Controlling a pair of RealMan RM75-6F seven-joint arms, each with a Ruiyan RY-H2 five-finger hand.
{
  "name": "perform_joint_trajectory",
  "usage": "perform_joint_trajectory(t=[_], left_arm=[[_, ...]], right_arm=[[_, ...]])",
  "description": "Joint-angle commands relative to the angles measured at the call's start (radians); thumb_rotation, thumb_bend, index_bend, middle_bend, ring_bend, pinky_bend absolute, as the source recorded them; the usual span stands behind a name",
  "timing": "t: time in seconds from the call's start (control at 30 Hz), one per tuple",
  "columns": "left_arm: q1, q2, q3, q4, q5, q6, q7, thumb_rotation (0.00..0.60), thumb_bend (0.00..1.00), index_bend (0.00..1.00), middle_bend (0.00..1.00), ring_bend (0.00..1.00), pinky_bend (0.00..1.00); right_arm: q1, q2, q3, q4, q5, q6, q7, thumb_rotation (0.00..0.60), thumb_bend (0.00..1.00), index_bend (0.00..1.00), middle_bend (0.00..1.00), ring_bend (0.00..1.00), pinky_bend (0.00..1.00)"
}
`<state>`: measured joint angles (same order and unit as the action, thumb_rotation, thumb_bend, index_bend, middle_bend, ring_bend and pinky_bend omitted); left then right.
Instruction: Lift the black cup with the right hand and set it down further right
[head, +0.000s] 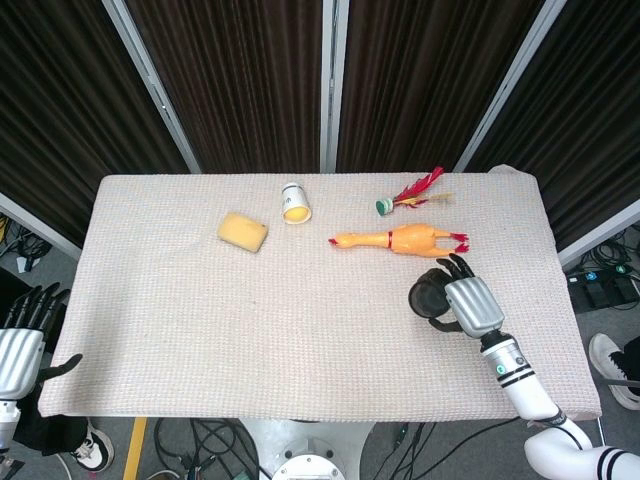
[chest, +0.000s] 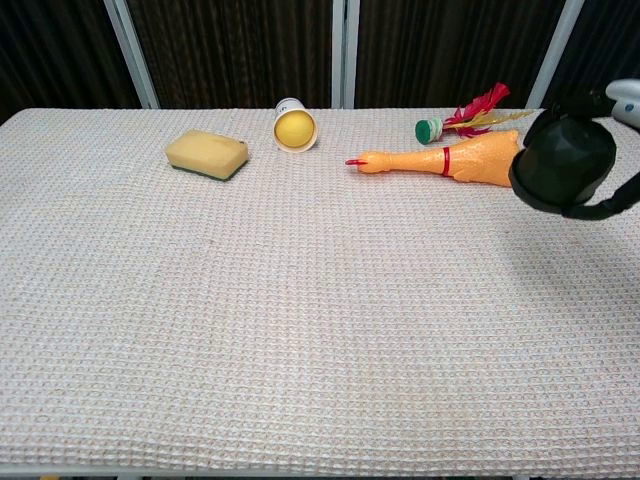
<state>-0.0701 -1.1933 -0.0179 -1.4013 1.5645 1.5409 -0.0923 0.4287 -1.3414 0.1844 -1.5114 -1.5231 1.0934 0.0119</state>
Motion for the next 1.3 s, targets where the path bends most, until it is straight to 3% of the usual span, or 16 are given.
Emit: perform_joint_trajectory(t=[0.03,0.1,0.2,0.33,0.47,0.57,0.67,0.83,1.0,1.17,1.3], left_arm=[[-0.001,0.002,0.0,0.001,0.0,-0.001,-0.002,0.6,0.11,0.09,0.04,0.0,0.11],[-0.002,0.002,0.0,0.001,0.001,0.0,-0.004,0.6,0.11,0.09,0.04,0.0,0.11],[-0.002,0.001,0.001,0.0,0.004,-0.001,-0.004,0.6,0.11,0.09,0.04,0.0,0.11],[-0.001,0.004,0.003,-0.003,0.004,-0.001,-0.002,0.6,0.11,0.09,0.04,0.0,0.11],[0.001,0.005,0.006,-0.004,0.001,-0.002,-0.009,0.6,0.11,0.09,0.04,0.0,0.11],[0.001,0.002,0.008,0.0,0.002,-0.005,-0.012,0.6,0.11,0.09,0.04,0.0,0.11],[0.0,0.002,0.009,0.001,0.006,-0.003,-0.013,0.6,0.11,0.09,0.04,0.0,0.11],[0.002,0.007,0.009,0.0,0.007,0.0,-0.016,0.6,0.11,0.09,0.04,0.0,0.11],[0.002,0.006,0.008,0.001,0.003,-0.001,-0.016,0.6,0.11,0.09,0.04,0.0,0.11],[0.001,0.003,0.005,0.004,0.002,0.0,-0.016,0.6,0.11,0.09,0.04,0.0,0.11],[0.001,0.0,0.004,0.007,-0.004,-0.004,-0.013,0.6,0.11,0.09,0.04,0.0,0.11]], right_arm=[[-0.055,0.054,0.083,-0.136,-0.269,0.656,0.061,0.6,0.12,0.4,0.46,0.11,0.0],[-0.065,0.049,0.063,-0.109,-0.268,0.648,0.041,0.6,0.12,0.4,0.46,0.11,0.0],[-0.066,0.055,0.03,-0.078,-0.192,0.544,0.013,0.6,0.12,0.4,0.46,0.11,0.0],[-0.027,0.108,0.001,-0.087,-0.006,0.273,-0.019,0.6,0.14,0.4,0.47,0.11,0.0],[0.049,0.187,-0.012,-0.115,0.183,-0.014,-0.163,0.6,0.15,0.41,0.47,0.11,0.0],[0.093,0.224,-0.028,-0.152,0.296,-0.16,-0.234,0.6,0.15,0.42,0.48,0.11,0.0],[0.12,0.231,-0.044,-0.169,0.369,-0.23,-0.281,0.6,0.16,0.43,0.48,0.11,0.0],[0.155,0.242,-0.071,-0.185,0.462,-0.305,-0.329,0.6,0.16,0.43,0.49,0.11,0.0],[0.15,0.237,-0.049,-0.204,0.447,-0.247,-0.291,0.6,0.16,0.43,0.48,0.11,0.0],[0.129,0.183,-0.018,-0.167,0.324,-0.115,-0.218,0.6,0.16,0.44,0.47,0.11,0.0],[0.132,0.14,-0.066,-0.18,0.17,-0.105,-0.152,0.6,0.16,0.44,0.46,0.11,0.0]])
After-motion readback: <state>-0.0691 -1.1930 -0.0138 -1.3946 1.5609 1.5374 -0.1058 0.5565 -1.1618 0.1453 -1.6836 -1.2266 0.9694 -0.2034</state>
